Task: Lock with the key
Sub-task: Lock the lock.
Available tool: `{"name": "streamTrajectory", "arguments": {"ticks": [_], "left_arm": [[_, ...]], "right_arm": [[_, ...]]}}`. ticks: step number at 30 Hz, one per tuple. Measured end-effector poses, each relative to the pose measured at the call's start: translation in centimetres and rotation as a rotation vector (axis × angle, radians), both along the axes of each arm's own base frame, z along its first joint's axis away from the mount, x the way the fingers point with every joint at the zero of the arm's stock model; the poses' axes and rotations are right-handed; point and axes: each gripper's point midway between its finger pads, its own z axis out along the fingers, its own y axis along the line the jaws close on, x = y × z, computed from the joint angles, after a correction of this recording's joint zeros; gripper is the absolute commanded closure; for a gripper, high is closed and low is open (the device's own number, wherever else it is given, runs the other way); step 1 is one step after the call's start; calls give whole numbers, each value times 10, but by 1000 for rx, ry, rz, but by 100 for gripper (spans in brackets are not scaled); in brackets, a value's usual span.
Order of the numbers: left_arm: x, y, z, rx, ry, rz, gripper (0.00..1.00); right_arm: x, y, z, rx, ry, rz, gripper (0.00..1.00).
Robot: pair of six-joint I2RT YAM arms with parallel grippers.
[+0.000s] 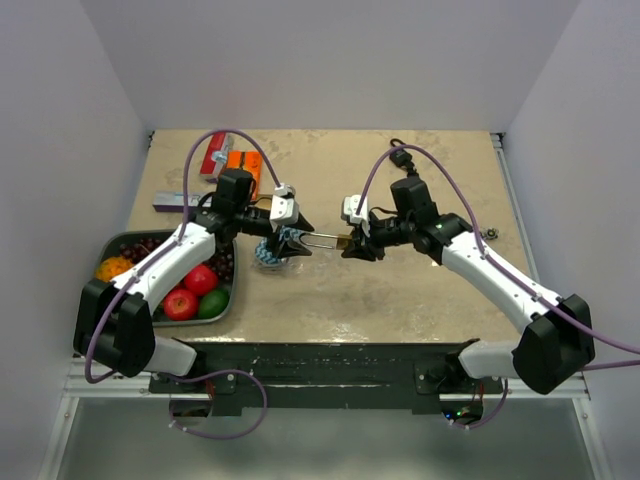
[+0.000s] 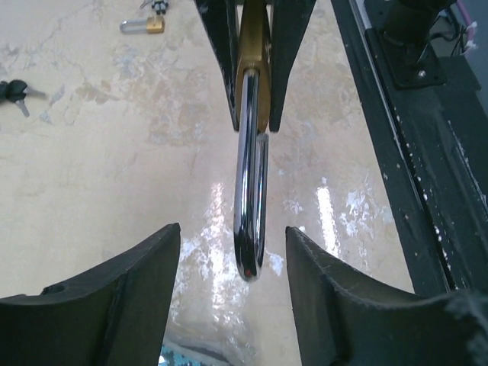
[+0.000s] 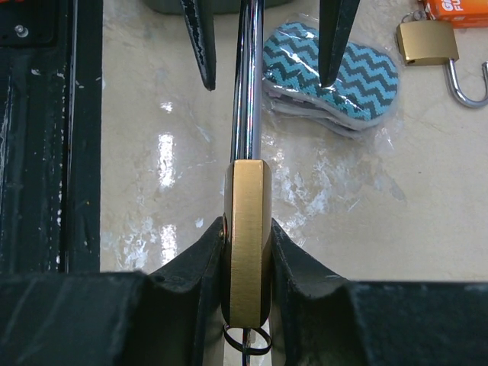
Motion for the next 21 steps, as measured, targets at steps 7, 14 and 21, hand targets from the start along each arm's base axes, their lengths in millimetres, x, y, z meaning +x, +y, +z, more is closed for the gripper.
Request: {"name": "streamTrajectory", "arguments": {"ticks": [7, 14, 21], "left_arm": [[-2, 10, -13, 46, -15, -5, 56], [-3, 9, -13, 46, -13, -7, 47], [-3, 7, -7, 36, -8, -4, 51]], "right_arm": [[-2, -1, 5, 9, 0, -7, 100], [-2, -1, 6, 12, -2, -8, 100], [-2, -1, 6, 11, -2, -8, 100]]}}
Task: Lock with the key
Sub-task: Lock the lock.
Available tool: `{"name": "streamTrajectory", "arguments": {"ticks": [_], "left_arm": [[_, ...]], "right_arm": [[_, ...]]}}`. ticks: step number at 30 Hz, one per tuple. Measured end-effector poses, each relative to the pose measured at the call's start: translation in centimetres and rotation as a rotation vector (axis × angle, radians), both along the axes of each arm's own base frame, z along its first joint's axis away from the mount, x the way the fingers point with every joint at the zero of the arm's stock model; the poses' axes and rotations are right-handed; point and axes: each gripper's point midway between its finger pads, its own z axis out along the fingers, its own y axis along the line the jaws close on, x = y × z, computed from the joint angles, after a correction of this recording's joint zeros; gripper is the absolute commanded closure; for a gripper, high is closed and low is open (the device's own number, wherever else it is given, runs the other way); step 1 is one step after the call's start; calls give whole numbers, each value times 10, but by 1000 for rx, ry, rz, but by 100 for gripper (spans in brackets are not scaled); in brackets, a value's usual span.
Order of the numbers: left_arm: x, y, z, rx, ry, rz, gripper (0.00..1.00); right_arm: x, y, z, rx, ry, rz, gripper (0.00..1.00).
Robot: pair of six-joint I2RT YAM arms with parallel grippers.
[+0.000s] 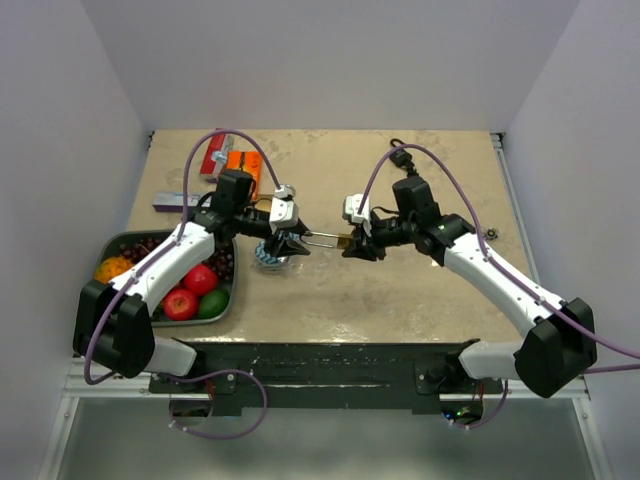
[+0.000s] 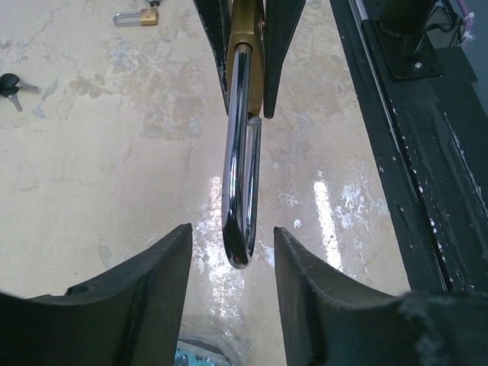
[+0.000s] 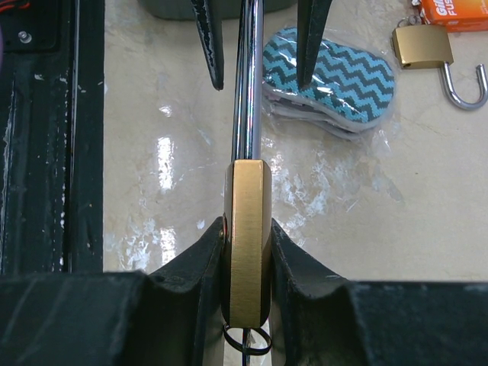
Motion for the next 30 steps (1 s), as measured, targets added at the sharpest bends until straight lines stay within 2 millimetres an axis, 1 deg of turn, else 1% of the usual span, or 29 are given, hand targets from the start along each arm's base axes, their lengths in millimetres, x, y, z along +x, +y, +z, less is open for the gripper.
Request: {"name": "streamTrajectory", "arguments": {"ticks": [7, 8, 10, 11, 12, 13, 20, 30], "left_arm": [[-1, -4, 5, -16, 14, -2, 70], [-1, -5, 6, -21, 12, -2, 77], [-1, -6, 7, -25, 16, -2, 85], [-1, -6, 7, -26, 19, -1, 93], [-1, -6, 8, -27, 22, -1, 97], [-2, -6, 8, -28, 26, -1, 100], [-4, -8, 9, -32, 48, -4, 100], [-1, -17, 2, -29, 97, 54, 100]], "right_arm": [[-1, 1, -2, -3, 5, 3, 100], [-1, 1, -2, -4, 7, 4, 100], [-1, 1, -3, -5, 10, 6, 100], [-2, 2, -4, -6, 11, 8, 100], [-2, 2, -4, -7, 13, 9, 100], [-2, 2, -4, -8, 13, 8, 100], [-1, 3, -3, -4, 21, -2, 100], [4, 4, -13, -31, 42, -25, 100]]}}
